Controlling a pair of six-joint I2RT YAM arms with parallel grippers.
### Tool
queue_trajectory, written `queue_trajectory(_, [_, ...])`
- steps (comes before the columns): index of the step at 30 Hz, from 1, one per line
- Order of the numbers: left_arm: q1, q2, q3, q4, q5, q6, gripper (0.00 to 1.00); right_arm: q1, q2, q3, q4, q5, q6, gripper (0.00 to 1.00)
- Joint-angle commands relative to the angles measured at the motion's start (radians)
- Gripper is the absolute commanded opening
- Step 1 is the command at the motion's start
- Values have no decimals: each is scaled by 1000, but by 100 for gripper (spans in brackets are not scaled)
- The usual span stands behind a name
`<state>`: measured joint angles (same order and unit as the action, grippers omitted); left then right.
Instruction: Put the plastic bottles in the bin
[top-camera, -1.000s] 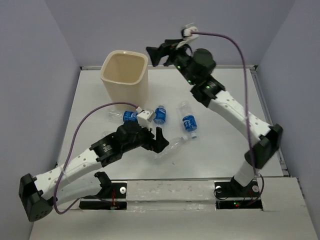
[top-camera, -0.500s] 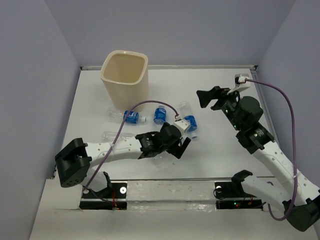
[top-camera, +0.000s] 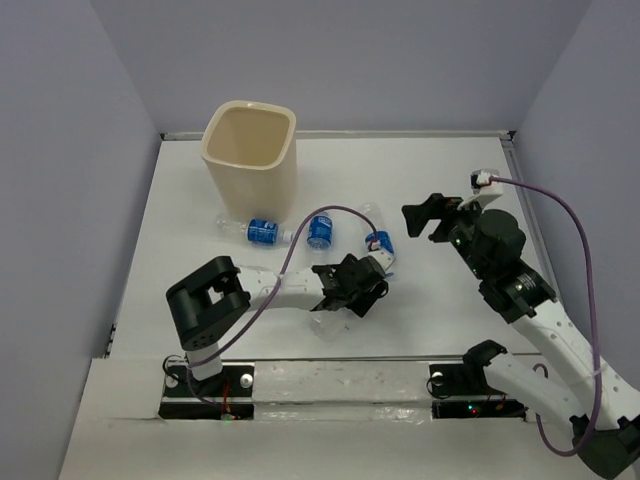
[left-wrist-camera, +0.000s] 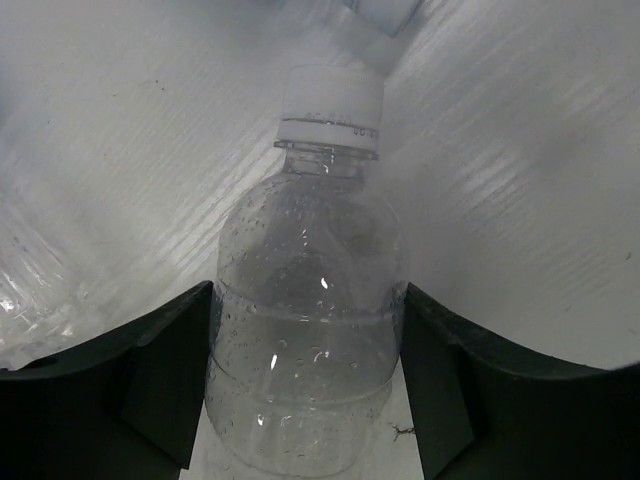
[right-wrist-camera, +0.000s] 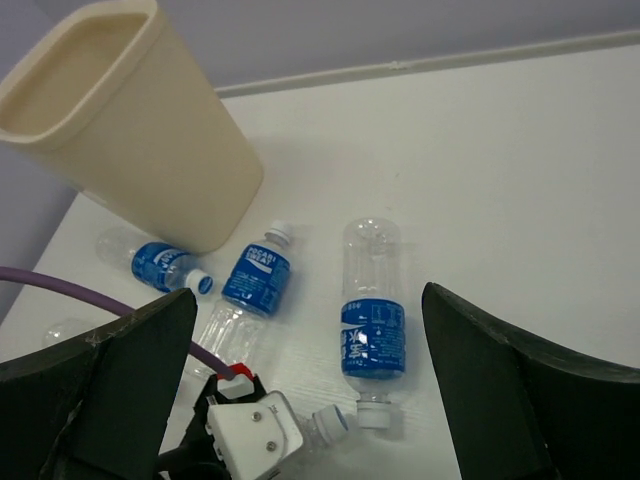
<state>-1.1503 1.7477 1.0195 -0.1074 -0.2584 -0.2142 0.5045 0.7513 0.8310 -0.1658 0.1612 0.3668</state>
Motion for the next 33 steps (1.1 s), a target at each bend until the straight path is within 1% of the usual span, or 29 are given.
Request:
queue_trajectory(1, [-6,-63,30,18,-15,3,74,-14,94,-6,-41,-3,-20,100])
queue_trajectory(2, [-8,-127,19,31,-16,-7,69,-14,114,3,-43,-18,-31,100])
queue_trajectory(3, [-8,-166,4,31,-22,-10,67,-27,153,10,-43,-55,-37,100])
queue_trajectory(4, [-8,-203,-1,29,-27,-13,67,-38,175,19,-41,-71,-40,100])
queue_trajectory(5, [-6,-282,-5,15,-42,-19,66,-38,196,39,-43,-95,-45,100])
queue_trajectory(7, [0,-361,-7,-3,-59,-24,64,-72,270,66,-41,-135,-55,100])
queue_trajectory(8, [6,-437,-4,-20,-67,-28,64,-72,301,101,-43,-191,-71,100])
queue_trajectory(9, [18,-476,-2,-24,-68,-33,64,-86,333,120,-46,-210,-77,100])
queue_trajectory(10, [52,-509,-1,-29,-65,-37,64,-86,399,137,-52,-219,-83,99])
queue_trajectory(11, [72,-586,-1,-28,-65,-39,64,-99,433,154,-52,-226,-95,99])
queue_trajectory(13, [119,-654,4,-22,-67,-42,65,-110,500,206,-66,-252,-107,100])
queue_trajectory(14, [182,-712,22,-11,-55,-42,65,-110,558,238,-69,-264,-120,100])
queue_trajectory(16, [254,-752,51,6,-44,-37,66,-119,617,278,-81,-282,-132,100])
queue_trajectory(17, [317,-766,69,32,-44,-34,67,-119,675,298,-89,-288,-138,100])
queue_trajectory(18, [346,-777,111,44,-45,-25,68,-119,706,342,-106,-295,-143,100])
queue_trajectory(20, [400,-765,169,64,-42,-2,68,-119,770,390,-135,-307,-157,100])
queue_trajectory(21, [456,-731,235,69,-36,1,68,-119,825,410,-153,-301,-166,100])
queue_trajectory(22, [484,-712,269,80,-13,7,68,-119,851,437,-159,-296,-170,100])
queue_trajectory(23, [539,-665,334,86,-1,9,68,-119,873,447,-159,-295,-175,100])
queue_trajectory(25, [592,-616,404,94,22,7,68,-119,927,465,-164,-301,-180,100])
queue_trajectory(26, [615,-570,463,100,21,7,67,-119,942,470,-164,-314,-181,100])
queue_trajectory(27, [664,-547,490,100,16,7,67,-119,957,473,-164,-322,-181,100])
queue_trajectory(29, [713,-508,531,172,13,4,67,-119,999,480,-164,-333,-183,100])
queue_trajectory(30, [762,-467,563,208,8,3,67,-119,1023,490,-164,-333,-183,100])
queue_trajectory(33, [822,-378,619,250,7,-4,66,-119,1053,503,-166,-316,-186,100])
